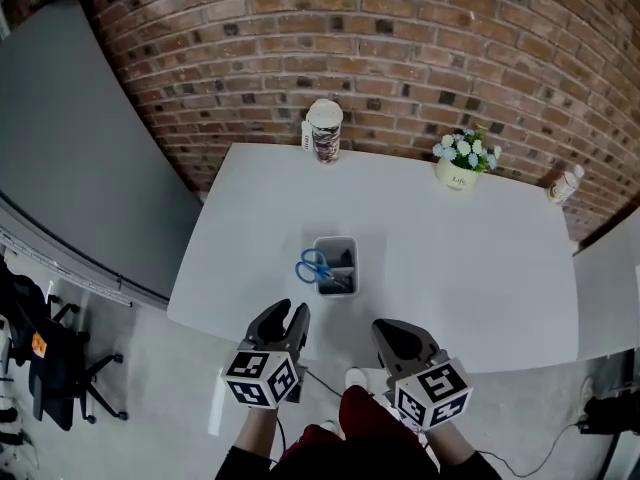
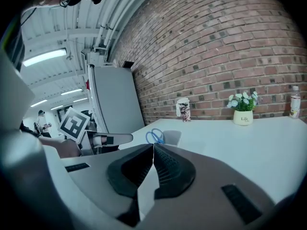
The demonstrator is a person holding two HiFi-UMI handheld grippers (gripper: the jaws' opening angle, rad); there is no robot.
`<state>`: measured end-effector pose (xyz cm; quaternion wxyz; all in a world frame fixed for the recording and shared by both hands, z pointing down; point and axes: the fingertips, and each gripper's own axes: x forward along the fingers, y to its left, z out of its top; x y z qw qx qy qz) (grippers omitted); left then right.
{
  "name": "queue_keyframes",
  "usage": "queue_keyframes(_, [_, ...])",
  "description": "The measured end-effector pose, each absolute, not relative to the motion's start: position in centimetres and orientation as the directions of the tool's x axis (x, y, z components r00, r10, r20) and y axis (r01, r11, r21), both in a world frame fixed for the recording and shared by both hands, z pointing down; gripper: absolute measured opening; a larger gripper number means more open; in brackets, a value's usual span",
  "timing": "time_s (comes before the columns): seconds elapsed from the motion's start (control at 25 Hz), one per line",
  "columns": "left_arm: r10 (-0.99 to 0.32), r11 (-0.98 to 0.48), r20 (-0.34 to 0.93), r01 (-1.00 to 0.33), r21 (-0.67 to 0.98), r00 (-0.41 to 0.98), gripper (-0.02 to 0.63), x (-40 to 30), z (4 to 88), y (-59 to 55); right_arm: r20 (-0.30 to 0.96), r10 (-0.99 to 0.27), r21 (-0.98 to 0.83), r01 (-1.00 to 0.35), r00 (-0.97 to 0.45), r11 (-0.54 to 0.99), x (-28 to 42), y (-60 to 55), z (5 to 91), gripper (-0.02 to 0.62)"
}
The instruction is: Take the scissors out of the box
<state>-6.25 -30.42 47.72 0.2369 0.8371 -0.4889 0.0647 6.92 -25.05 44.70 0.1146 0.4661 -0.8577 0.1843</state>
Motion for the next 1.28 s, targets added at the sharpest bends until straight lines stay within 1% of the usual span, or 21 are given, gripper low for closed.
queue_keyframes(0.56, [-0.787, -0.312, 0.407, -0.868, 0.387, 0.464, 0.133, -5.2, 51.1, -36.1, 0.418, -0.717, -0.244, -0.829, -0.558, 0.502, 8.9, -29.5, 47.0, 0.009])
queue_keyframes(1.0, [-0.777, -0.291, 0.423, -0.863, 0.414, 0.465, 0.133, -4.7, 52.0, -37.9, 0.447, -0.677, -0.268, -0.810, -0.585, 0.522, 8.8, -30.9, 48.6, 0.009])
queue_keyframes(1.28, [-0.773, -0.297, 0.419, -0.855, 0.425, 0.477, 0.103, -4.7, 51.9, -38.3, 0.459, -0.666, -0.277, -0.807, -0.589, 0.522, 8.8, -31.1, 49.1, 0.009])
